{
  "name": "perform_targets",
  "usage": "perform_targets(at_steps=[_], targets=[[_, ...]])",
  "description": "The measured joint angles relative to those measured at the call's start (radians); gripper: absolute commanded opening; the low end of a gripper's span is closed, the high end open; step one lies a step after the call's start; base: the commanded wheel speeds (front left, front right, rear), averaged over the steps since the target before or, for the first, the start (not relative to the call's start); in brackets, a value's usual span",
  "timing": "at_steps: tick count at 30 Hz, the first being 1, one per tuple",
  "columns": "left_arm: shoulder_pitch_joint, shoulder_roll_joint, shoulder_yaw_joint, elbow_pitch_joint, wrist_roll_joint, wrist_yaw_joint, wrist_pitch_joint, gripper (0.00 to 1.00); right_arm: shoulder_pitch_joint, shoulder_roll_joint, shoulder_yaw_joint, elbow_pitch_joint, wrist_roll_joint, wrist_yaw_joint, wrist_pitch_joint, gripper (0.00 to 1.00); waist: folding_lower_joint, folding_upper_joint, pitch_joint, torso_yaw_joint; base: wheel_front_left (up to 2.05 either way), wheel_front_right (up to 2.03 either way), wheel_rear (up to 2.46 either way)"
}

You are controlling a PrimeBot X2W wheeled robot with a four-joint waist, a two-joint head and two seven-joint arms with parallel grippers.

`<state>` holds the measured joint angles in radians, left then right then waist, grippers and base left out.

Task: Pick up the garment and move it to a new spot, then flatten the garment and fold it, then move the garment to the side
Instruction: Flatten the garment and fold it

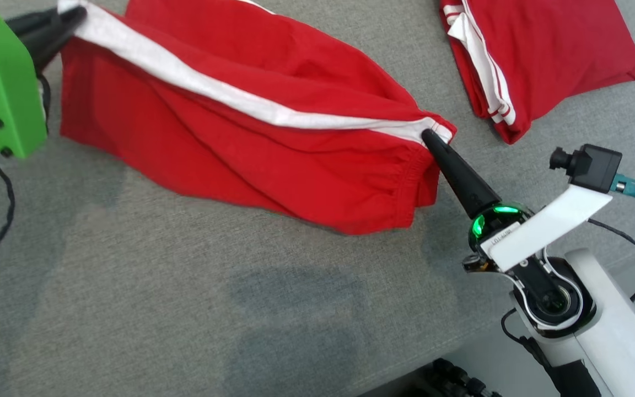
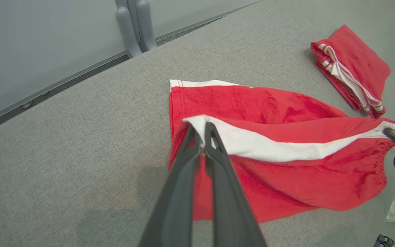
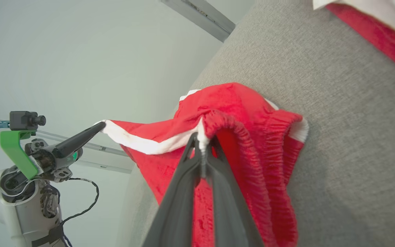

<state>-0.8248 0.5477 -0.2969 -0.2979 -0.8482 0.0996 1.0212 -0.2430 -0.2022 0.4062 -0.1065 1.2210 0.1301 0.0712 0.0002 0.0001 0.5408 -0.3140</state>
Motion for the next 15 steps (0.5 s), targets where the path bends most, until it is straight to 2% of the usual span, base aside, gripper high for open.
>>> perform_targets(at_steps=[3, 7, 15], targets=[[-0.087, 0.0, -0.017, 0.036, 0.018, 0.007, 0.041, 0.0, -0.038, 0.018, -0.001, 0.02, 0.013, 0.0, -0.001, 0.0, 0.0, 0.0, 0.041, -0.027, 0.0, 0.0, 0.0], [-0.128, 0.011, -0.058, 0.113, 0.072, 0.007, 0.094, 0.0, -0.076, 0.045, 0.02, 0.037, 0.023, 0.0, -0.001, 0.0, 0.0, 0.0, 0.086, -0.067, 0.0, 0.0, 0.0], [-0.216, -0.002, -0.068, 0.213, 0.099, 0.007, 0.115, 0.0, -0.125, 0.078, 0.052, 0.052, 0.058, 0.0, -0.016, 0.0, 0.0, 0.0, 0.147, -0.144, 0.0, 0.0, 0.0]])
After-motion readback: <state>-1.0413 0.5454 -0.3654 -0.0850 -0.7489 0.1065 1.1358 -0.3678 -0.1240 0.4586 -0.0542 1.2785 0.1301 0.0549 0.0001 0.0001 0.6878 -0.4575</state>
